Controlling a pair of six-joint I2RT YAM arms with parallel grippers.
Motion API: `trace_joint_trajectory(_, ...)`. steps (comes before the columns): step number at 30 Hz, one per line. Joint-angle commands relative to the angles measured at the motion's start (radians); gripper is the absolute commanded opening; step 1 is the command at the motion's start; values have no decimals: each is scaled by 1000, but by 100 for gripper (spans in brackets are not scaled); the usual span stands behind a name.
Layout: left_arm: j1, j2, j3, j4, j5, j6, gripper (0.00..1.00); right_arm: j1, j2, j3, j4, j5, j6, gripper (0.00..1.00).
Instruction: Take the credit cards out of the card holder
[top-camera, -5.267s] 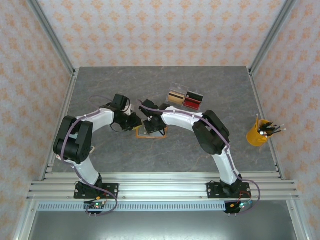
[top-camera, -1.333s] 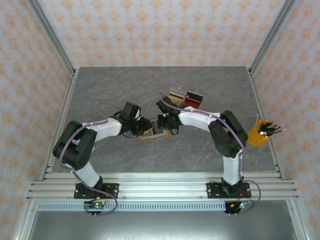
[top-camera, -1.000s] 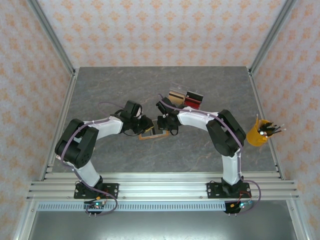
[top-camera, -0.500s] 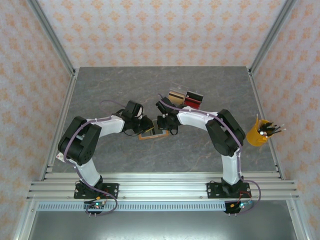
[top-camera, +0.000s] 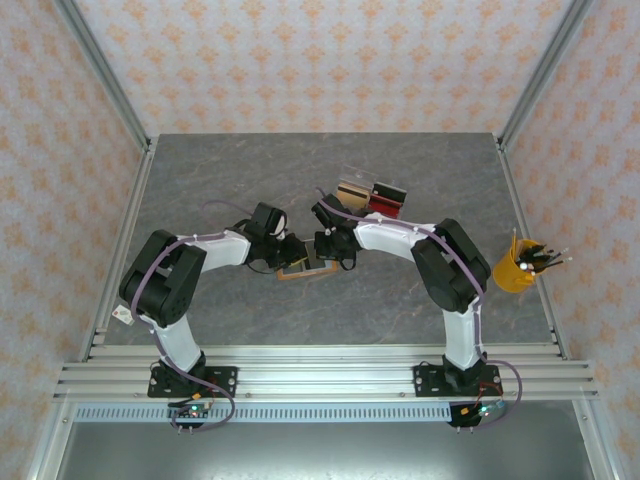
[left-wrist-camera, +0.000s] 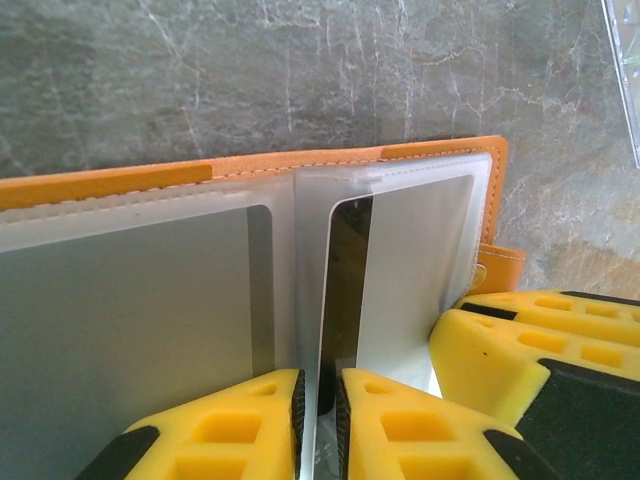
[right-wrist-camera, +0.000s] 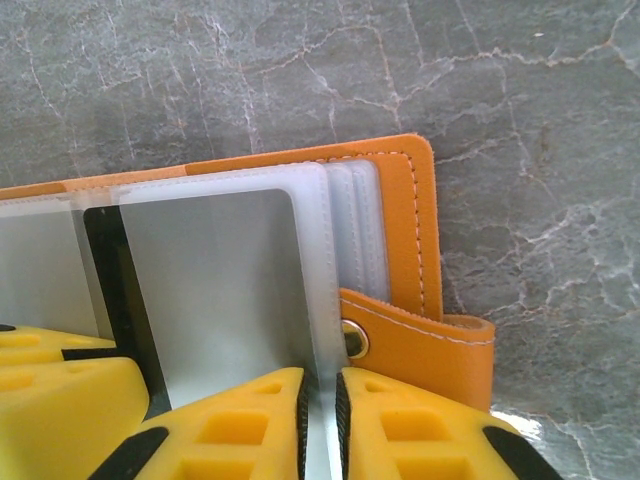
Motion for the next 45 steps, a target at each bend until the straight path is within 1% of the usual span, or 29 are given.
trace_joint_trajectory(1,8,21,19,43,43,24,20,-3,54,-2,-54,16,-13,17)
trace_joint_trajectory(7,13,18,-17,104,57,21,19,-3,60,-2,-53,11,-13,17)
trace_joint_trajectory(11,21,14,-32,125,67,19,17,-3,65,-1,-55,11,-10,17)
trace_joint_trajectory(19,35,15,-32,103,67,21,13,-3,69,-2,-55,6,-14,17)
trace_joint_trajectory(25,42,2,-34,91,66,25,8,-3,74,-7,-57,13,-13,17)
trace_joint_trajectory(33,56,-40,-47,35,33,52,0,-3,74,-11,-60,30,-8,17)
trace_joint_trajectory(36,65,-61,-59,21,22,56,0,-3,74,-12,-61,37,-6,16)
trace_joint_trajectory(39,73,-75,-63,-17,-13,63,0,-3,72,-14,-58,43,-2,16)
trace_joint_trajectory(45,81,-107,-82,-41,-34,64,0,-3,62,-25,-36,50,9,15)
